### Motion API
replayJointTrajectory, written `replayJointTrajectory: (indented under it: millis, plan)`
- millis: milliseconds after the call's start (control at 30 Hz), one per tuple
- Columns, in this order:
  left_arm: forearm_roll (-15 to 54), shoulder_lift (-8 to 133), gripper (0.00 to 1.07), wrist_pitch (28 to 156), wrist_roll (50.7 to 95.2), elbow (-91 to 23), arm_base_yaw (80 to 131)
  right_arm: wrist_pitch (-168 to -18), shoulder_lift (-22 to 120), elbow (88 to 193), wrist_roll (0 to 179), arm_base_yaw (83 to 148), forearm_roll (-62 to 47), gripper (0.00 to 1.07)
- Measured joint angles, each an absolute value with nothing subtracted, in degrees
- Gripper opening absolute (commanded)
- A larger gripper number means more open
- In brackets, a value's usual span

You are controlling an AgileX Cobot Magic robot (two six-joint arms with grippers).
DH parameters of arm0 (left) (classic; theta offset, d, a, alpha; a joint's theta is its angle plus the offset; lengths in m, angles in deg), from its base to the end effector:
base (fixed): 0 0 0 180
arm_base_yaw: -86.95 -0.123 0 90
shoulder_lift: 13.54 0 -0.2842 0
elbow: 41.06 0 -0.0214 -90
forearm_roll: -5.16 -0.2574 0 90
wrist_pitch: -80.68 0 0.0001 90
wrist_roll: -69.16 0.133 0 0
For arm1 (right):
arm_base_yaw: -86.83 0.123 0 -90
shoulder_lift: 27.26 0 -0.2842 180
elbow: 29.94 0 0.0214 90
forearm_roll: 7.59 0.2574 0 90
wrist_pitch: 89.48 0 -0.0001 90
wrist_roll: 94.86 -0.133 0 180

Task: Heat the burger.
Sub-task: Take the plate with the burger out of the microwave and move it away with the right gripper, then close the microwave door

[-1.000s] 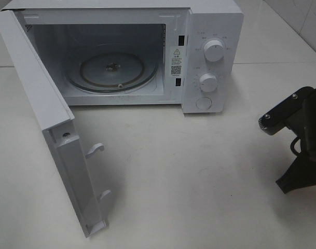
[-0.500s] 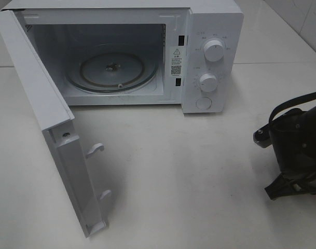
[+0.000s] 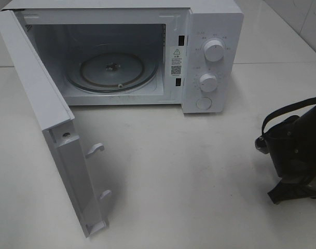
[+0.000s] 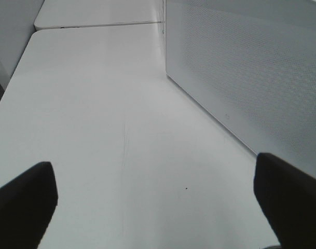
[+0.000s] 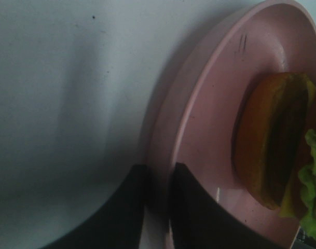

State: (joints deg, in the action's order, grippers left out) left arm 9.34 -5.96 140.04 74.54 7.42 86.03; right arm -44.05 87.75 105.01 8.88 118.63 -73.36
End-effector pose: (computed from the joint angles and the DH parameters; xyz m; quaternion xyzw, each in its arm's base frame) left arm 0.0399 -0.0077 0.2650 0.0339 0.8441 -0.0071 0.5350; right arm 0.2353 0.0442 0.0449 -0.1131 0.9311 -0.3222 0.1285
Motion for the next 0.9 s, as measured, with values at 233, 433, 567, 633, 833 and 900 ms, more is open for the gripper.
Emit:
replayJointTrajectory:
  millis: [233,433,567,633,833,900]
  plan:
    - [9.3,-6.0,0.98,140.0,74.5,7.4,86.0,-43.8,84.7,105.8,13.1,118.6,-71.0,0.48]
    - [9.3,-6.0,0.98,140.0,74.5,7.4,86.0,-44.7,75.1,106.3,20.2,118.6,-64.3,0.56]
    - [9.3,-6.0,0.98,140.0,74.5,7.4,86.0,-46.0,70.8,107.3,26.4,118.6,-60.0,0.62]
    - [9.3,-6.0,0.98,140.0,74.5,7.4,86.0,-46.9,67.5,108.1,30.4,118.6,-55.8,0.64]
    - [9.3,-6.0,0.98,140.0,74.5,7.4,86.0,-47.3,59.8,110.6,45.5,118.6,-44.7,0.81]
    - [9.3,-6.0,0.98,140.0,74.5,7.4,86.0,-47.0,57.4,111.3,49.9,118.6,-40.8,0.81]
